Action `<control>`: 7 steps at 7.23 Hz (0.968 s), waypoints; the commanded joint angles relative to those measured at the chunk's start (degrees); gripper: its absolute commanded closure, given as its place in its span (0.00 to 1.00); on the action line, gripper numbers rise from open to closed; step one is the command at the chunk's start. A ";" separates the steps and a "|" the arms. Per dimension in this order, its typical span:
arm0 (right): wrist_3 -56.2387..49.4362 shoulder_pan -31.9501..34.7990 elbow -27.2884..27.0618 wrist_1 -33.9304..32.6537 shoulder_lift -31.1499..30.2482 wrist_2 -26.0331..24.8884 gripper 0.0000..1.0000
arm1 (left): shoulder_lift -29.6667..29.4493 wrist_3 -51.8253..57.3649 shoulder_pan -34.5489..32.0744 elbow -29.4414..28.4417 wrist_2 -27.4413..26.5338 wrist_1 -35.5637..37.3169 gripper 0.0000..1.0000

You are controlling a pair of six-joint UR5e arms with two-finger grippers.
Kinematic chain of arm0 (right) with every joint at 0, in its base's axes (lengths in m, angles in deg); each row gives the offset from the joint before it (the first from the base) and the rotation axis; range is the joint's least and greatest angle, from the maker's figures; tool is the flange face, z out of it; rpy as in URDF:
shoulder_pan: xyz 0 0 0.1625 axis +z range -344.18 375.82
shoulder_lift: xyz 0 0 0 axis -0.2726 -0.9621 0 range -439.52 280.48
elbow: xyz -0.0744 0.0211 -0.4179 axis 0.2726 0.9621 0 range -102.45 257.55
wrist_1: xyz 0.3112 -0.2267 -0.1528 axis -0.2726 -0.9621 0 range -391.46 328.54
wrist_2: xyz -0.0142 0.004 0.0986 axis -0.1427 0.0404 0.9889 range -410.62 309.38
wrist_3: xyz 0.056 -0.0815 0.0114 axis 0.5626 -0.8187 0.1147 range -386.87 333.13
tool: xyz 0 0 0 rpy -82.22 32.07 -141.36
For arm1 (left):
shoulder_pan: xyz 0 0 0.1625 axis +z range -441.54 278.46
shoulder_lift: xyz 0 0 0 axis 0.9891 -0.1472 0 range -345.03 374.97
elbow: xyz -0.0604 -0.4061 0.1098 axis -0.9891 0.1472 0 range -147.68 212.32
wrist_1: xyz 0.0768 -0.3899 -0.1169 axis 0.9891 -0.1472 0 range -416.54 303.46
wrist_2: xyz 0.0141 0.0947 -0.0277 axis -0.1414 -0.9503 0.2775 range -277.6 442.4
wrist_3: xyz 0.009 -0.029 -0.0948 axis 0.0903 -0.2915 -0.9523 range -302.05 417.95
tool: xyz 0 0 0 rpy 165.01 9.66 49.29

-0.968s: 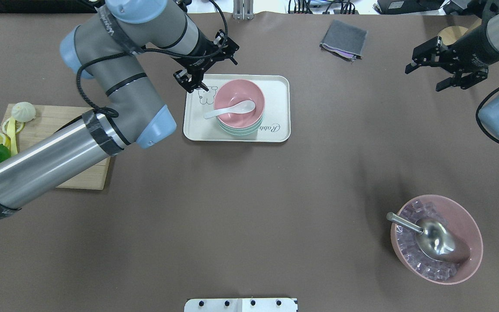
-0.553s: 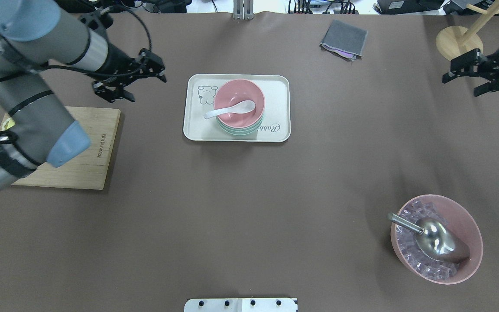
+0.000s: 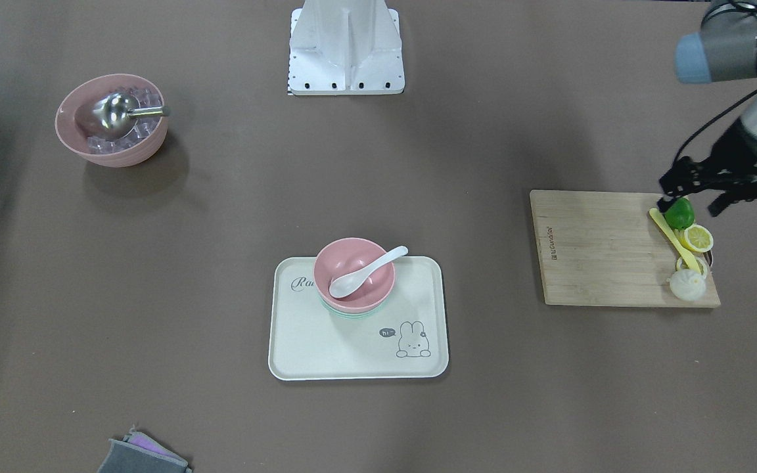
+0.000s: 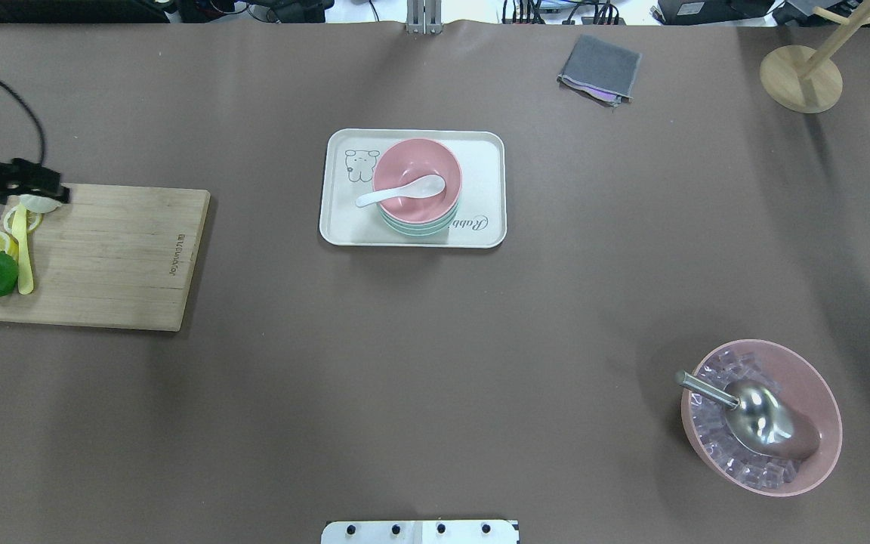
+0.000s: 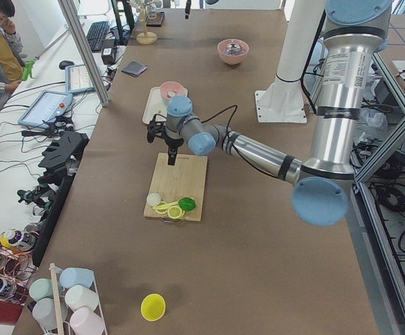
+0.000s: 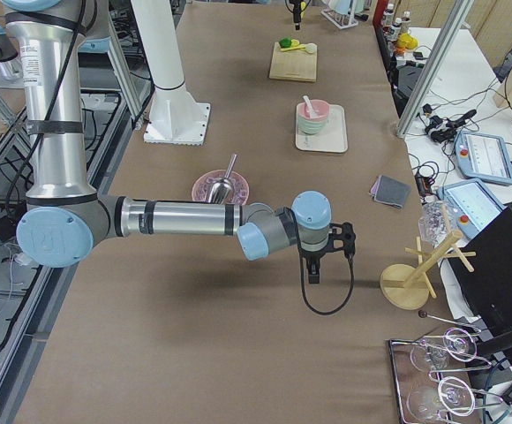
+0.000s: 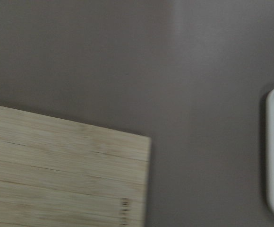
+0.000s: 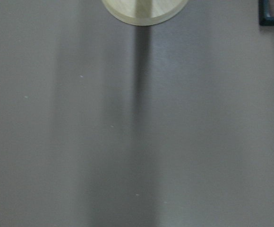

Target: Stack pink bowl on green and place spoon

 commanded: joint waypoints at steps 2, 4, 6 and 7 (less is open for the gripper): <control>-14.61 7.11 7.55 -0.26 -0.03 1.09 0.00 | 1.04 31.75 -18.97 -15.35 10.71 2.97 0.02; -14.62 7.99 6.33 -3.33 1.37 2.59 0.00 | 2.42 30.56 -19.25 -13.01 10.10 4.75 0.02; -14.71 6.43 1.08 -9.19 0.77 2.24 0.00 | 2.52 26.55 -19.43 -9.86 10.45 8.23 0.02; -14.79 6.59 -0.17 -10.71 0.68 2.24 0.00 | 2.44 26.08 -19.43 -8.53 10.27 9.74 0.02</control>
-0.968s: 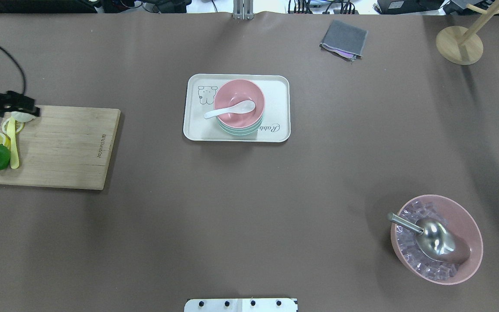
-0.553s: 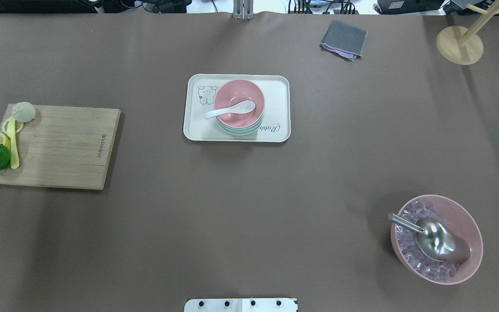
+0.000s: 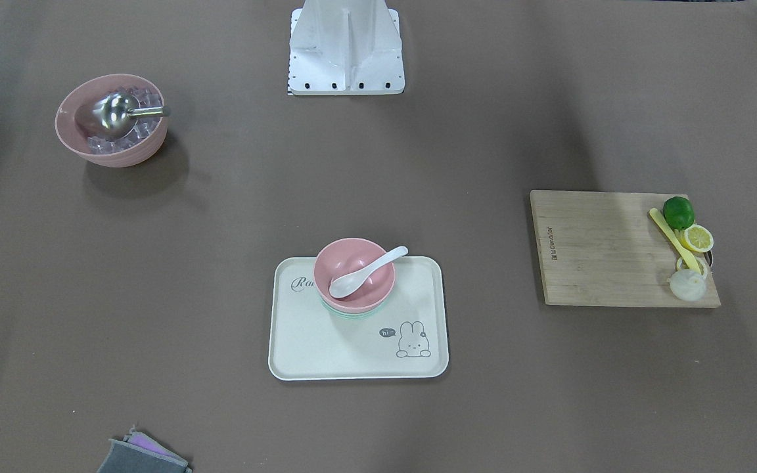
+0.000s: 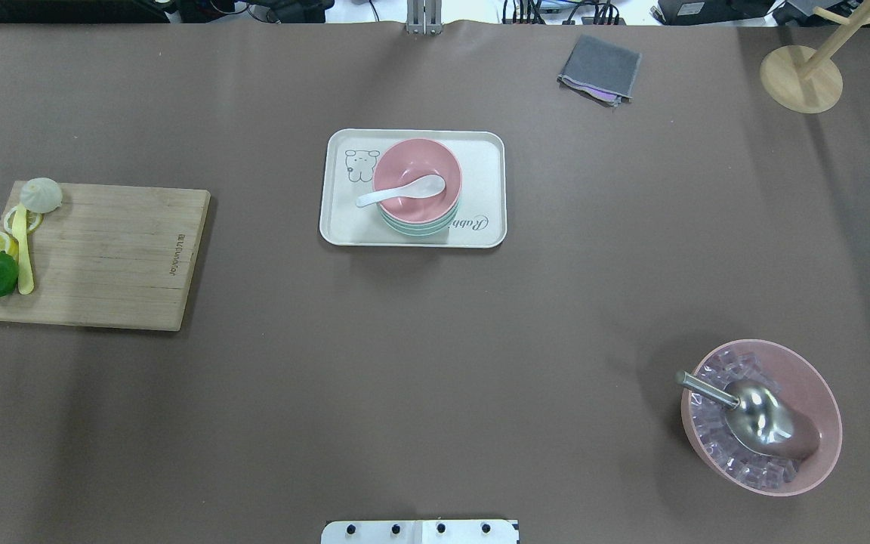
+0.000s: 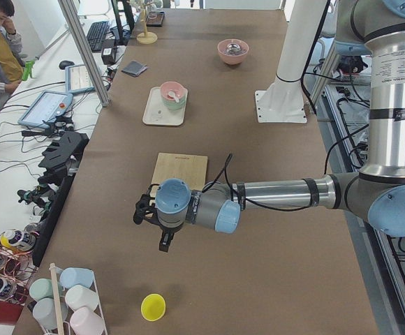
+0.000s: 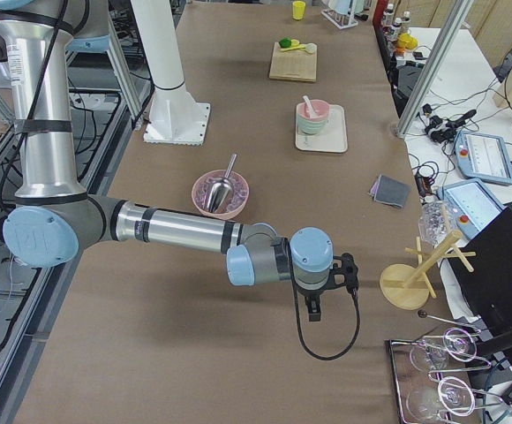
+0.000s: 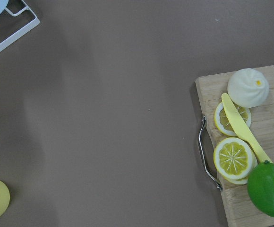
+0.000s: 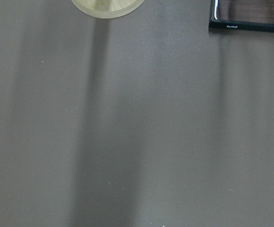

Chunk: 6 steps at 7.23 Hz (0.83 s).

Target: Stack pink bowl on green and place spoon

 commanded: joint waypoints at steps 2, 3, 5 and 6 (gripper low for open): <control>-0.11 -0.60 -2.78 -2.88 0.03 0.10 0.00 | -0.36 -1.49 -0.05 2.02 -0.30 2.43 0.02; -0.11 -0.95 -2.78 -3.05 0.12 0.10 0.00 | -0.54 -1.58 -0.05 1.94 -0.39 2.43 0.02; -0.20 -0.95 -6.10 -7.94 0.12 0.19 0.00 | -0.01 -1.49 -0.05 2.20 -0.30 1.91 0.02; -0.37 -0.95 -6.90 -8.93 0.03 0.02 0.00 | -0.01 -1.32 0.04 2.29 -0.30 1.91 0.02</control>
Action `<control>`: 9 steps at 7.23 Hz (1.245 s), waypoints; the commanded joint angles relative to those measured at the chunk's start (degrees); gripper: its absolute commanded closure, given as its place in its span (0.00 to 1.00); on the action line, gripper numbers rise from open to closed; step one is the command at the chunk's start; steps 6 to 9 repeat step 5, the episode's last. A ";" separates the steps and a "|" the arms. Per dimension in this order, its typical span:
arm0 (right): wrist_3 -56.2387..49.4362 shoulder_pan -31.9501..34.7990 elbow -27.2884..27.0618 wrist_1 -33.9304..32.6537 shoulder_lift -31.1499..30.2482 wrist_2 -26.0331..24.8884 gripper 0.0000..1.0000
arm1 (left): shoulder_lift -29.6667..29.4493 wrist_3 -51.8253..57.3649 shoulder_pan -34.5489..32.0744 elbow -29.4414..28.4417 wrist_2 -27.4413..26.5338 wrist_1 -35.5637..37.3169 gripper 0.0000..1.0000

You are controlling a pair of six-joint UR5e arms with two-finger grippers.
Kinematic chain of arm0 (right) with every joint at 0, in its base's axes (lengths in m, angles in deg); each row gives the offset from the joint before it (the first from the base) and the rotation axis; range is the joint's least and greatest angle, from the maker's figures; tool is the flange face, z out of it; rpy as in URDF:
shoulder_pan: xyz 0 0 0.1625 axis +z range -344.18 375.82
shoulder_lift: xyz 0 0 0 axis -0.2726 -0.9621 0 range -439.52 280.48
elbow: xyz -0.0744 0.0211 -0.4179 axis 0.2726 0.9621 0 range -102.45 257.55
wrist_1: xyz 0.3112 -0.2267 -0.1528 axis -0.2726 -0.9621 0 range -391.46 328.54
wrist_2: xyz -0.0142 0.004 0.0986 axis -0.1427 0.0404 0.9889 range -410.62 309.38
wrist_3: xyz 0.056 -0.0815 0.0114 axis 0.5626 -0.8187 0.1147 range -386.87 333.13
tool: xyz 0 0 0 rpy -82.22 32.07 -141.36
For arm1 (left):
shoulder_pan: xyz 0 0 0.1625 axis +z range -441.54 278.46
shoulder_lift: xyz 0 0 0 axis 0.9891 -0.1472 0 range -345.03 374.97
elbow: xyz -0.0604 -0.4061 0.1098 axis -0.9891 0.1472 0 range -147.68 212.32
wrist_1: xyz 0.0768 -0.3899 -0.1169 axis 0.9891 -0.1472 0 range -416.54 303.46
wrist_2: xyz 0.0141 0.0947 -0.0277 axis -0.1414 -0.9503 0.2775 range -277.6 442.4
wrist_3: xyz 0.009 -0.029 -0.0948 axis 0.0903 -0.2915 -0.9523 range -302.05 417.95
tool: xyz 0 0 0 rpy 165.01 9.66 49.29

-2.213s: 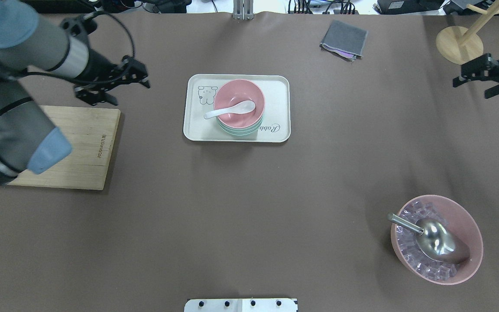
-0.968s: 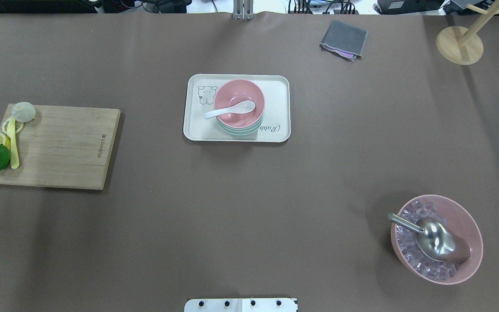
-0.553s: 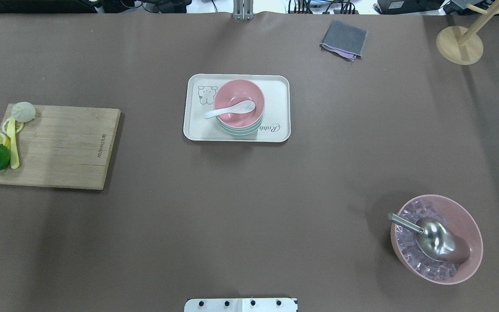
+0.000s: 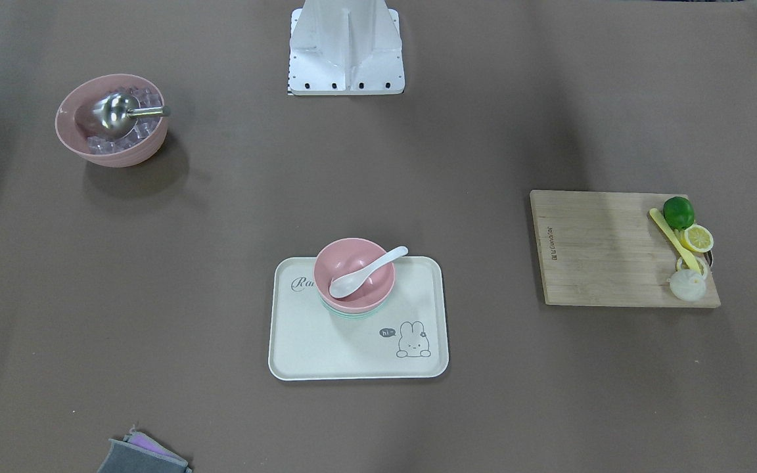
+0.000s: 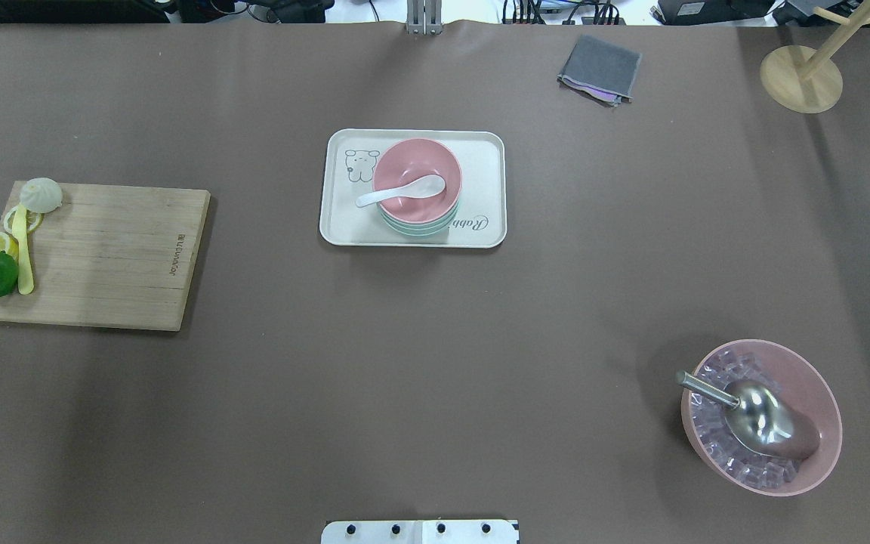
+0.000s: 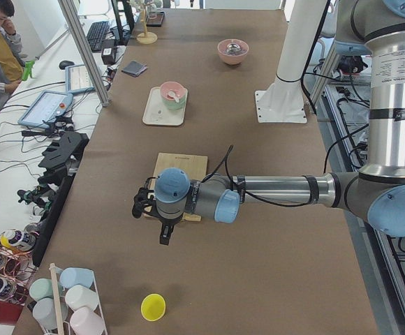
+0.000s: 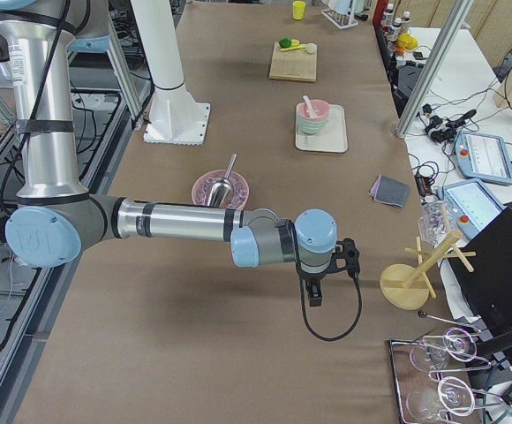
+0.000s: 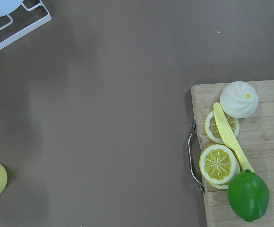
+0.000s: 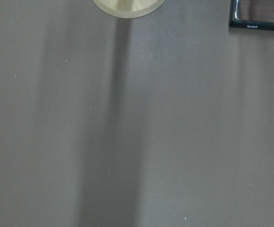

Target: Stack pink bowl on green and place spoon

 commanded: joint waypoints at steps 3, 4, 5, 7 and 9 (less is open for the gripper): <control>-0.26 -0.03 -1.71 -2.27 -0.17 -0.65 0.00 | 0.06 0.12 0.08 0.14 -0.95 -0.09 0.02; -0.26 -0.12 -1.63 -2.27 -0.17 -0.83 0.00 | -0.03 0.12 0.08 0.49 -2.70 -0.26 0.02; -0.26 -0.12 -1.63 -2.27 -0.26 -0.83 0.00 | 0.06 -0.05 0.08 0.58 -2.80 -0.26 0.02; -0.26 -0.12 -1.63 -2.27 -0.26 -0.83 0.00 | 0.06 -0.05 0.08 0.58 -2.80 -0.26 0.02; -0.26 -0.12 -1.63 -2.27 -0.26 -0.83 0.00 | 0.06 -0.05 0.08 0.58 -2.80 -0.26 0.02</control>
